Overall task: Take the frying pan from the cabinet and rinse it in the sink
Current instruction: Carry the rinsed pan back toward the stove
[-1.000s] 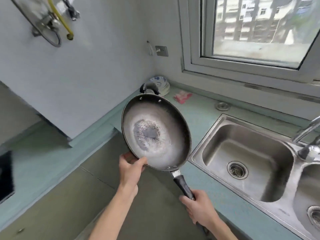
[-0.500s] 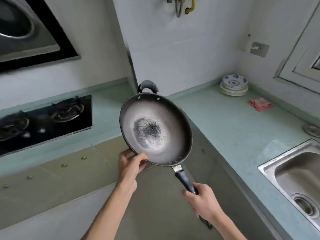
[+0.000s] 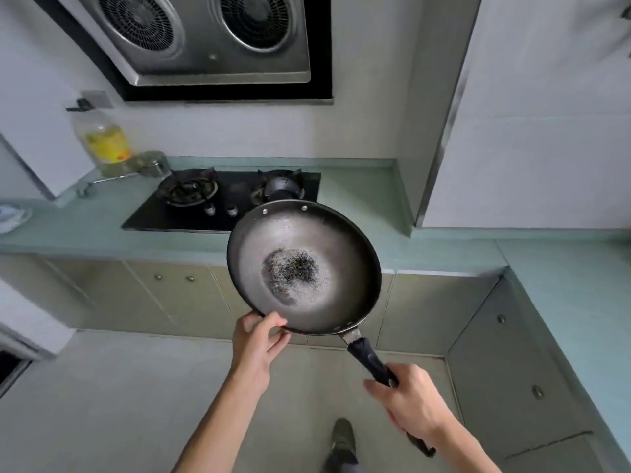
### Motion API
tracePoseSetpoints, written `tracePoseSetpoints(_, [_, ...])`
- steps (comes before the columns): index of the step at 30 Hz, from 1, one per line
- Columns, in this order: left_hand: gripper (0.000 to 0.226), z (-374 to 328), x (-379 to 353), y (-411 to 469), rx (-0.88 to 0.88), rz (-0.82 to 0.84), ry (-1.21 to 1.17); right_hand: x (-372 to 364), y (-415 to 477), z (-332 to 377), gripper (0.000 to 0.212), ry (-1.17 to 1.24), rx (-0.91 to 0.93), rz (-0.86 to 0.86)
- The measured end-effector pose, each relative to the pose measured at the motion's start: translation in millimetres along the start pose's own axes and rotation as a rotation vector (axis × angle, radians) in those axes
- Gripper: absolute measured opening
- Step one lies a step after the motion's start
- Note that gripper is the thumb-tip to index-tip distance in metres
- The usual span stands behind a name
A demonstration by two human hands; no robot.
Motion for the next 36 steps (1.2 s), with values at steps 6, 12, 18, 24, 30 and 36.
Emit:
tracePoseSetpoints(6, [0.015,-48,21,63,-0.024,-0.085,-0.078,-23,90,39,0.033,0.003,0.063,0.113])
tracePoseSetpoints(12, [0.013,-112,15,133,-0.032,-0.134,-0.075,-33,192,79,0.033,0.017,0.097,0.204])
tracePoseSetpoints(18, [0.014,-174,5,195,-0.048,-0.172,-0.093,-32,282,120,0.032,0.025,0.108,0.232])
tracePoseSetpoints(24, [0.012,-215,11,254,-0.045,-0.176,-0.116,-49,351,145,0.034,-0.014,0.094,0.211])
tracePoseSetpoints(30, [0.018,-248,45,319,-0.015,-0.157,-0.137,-94,415,172,0.042,-0.148,0.078,0.2])
tracePoseSetpoints(36, [0.058,-319,108,392,0.002,-0.109,0.028,-166,469,227,0.034,-0.051,0.021,0.169])
Point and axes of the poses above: each hand's wrist, its own y-axis towards the middle knuckle, its own x-axis out of the back of the hand, z = x × y, the point moved 10 cm from there along y, towards the middle knuckle, and after that the axes turned 8 degrees about x, right-handed, at the moved point
